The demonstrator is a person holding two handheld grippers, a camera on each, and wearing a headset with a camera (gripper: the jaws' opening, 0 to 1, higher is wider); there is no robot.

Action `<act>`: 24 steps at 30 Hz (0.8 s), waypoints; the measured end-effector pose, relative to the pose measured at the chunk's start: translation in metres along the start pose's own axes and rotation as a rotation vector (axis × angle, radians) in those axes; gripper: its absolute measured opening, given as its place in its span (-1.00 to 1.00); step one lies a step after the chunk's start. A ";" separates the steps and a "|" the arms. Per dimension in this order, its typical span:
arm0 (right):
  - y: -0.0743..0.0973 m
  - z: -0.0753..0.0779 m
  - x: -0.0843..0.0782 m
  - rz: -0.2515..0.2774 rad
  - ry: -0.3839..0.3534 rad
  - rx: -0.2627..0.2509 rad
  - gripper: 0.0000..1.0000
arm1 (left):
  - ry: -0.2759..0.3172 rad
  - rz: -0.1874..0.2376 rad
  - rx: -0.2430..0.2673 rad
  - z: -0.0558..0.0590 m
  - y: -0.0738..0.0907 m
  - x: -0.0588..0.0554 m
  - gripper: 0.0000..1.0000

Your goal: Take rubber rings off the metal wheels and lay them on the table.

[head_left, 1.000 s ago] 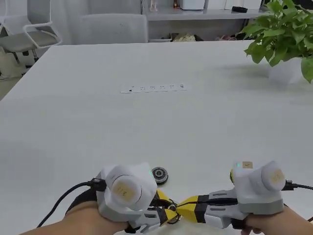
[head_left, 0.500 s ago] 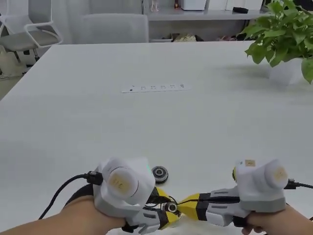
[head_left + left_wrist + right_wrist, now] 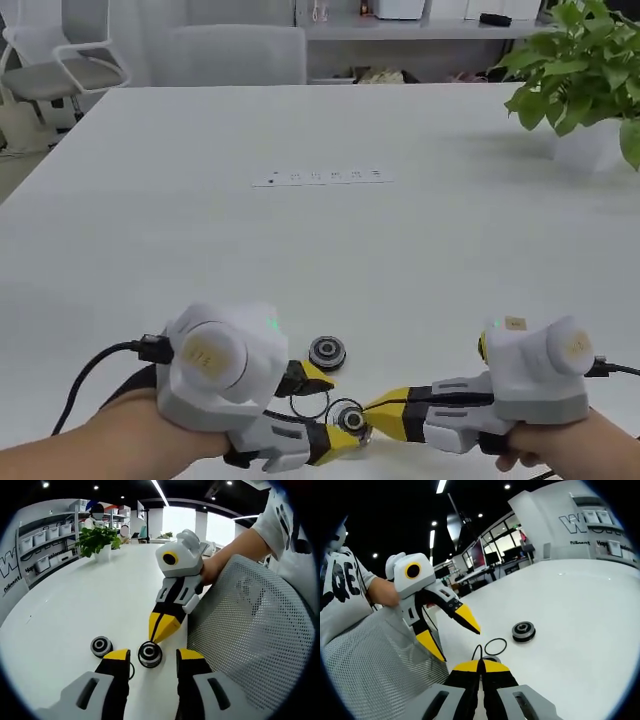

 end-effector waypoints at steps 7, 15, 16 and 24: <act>-0.004 0.003 0.010 0.001 0.013 0.015 -1.00 | 0.006 0.014 0.034 -0.008 0.016 -0.002 -0.20; -0.012 0.009 0.024 -0.002 0.039 0.038 -1.00 | 0.028 0.029 0.069 -0.016 0.033 -0.005 -0.08; -0.013 0.010 0.025 -0.004 0.044 0.042 -1.00 | 0.032 0.031 0.073 -0.017 0.034 -0.005 -0.07; -0.025 0.015 0.033 -0.024 0.072 0.070 -1.00 | 0.046 0.041 0.100 -0.020 0.043 -0.007 0.04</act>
Point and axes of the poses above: the centre of the closed fingertips' face, and the gripper's own axes: y roughly backward along the fingers, z roughly to its right, x roughly out of its top, the point moved 10 cm from there along y, roughly backward along the fingers, and after that the axes turned 15 degrees about y, right-handed, at the moved point
